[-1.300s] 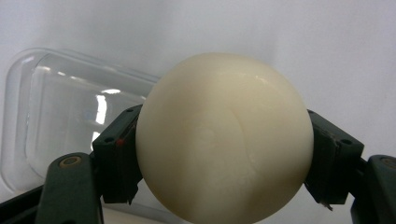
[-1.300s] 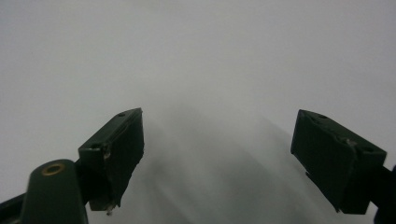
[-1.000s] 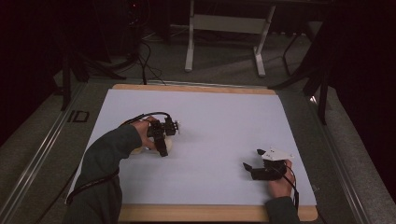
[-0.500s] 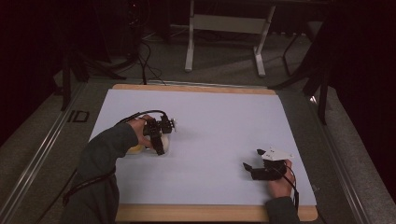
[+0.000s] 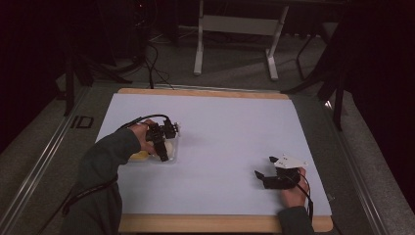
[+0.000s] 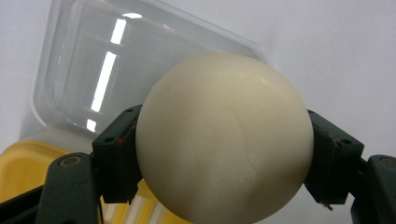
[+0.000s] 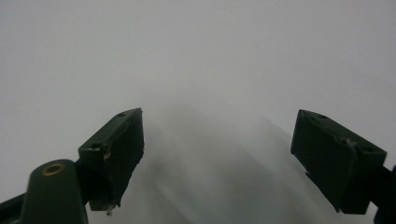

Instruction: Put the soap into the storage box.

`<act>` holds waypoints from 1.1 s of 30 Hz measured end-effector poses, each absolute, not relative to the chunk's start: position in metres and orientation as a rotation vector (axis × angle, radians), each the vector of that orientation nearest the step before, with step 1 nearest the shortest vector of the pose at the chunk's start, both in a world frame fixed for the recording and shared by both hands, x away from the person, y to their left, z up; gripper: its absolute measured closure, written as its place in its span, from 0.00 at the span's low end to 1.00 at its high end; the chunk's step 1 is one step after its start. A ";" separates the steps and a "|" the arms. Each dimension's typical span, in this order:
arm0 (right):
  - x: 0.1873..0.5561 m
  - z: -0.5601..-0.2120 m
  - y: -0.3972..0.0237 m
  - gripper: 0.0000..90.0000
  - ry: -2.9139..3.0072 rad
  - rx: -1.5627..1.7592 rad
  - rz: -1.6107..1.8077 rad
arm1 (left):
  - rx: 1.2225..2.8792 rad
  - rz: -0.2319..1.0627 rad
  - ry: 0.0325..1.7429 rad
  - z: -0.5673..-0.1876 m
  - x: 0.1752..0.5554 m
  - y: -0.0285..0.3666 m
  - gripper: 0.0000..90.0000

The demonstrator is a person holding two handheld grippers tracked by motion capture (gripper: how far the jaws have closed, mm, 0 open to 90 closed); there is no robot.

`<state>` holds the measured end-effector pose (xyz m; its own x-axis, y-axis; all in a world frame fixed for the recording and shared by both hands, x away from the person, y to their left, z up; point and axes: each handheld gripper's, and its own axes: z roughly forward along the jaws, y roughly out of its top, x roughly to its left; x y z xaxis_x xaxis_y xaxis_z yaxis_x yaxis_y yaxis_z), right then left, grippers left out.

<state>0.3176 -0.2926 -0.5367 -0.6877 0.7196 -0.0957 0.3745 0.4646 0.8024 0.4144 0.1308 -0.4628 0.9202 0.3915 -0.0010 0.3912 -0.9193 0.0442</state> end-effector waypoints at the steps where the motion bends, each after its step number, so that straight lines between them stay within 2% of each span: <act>1: 0.318 -0.537 -0.293 0.19 2.294 0.917 1.103 | 3.035 0.015 0.624 -0.463 0.414 0.132 0.28; 33: 0.318 -0.537 -0.293 0.19 2.295 0.915 1.104 | 3.001 0.059 0.734 -0.453 0.419 0.156 0.28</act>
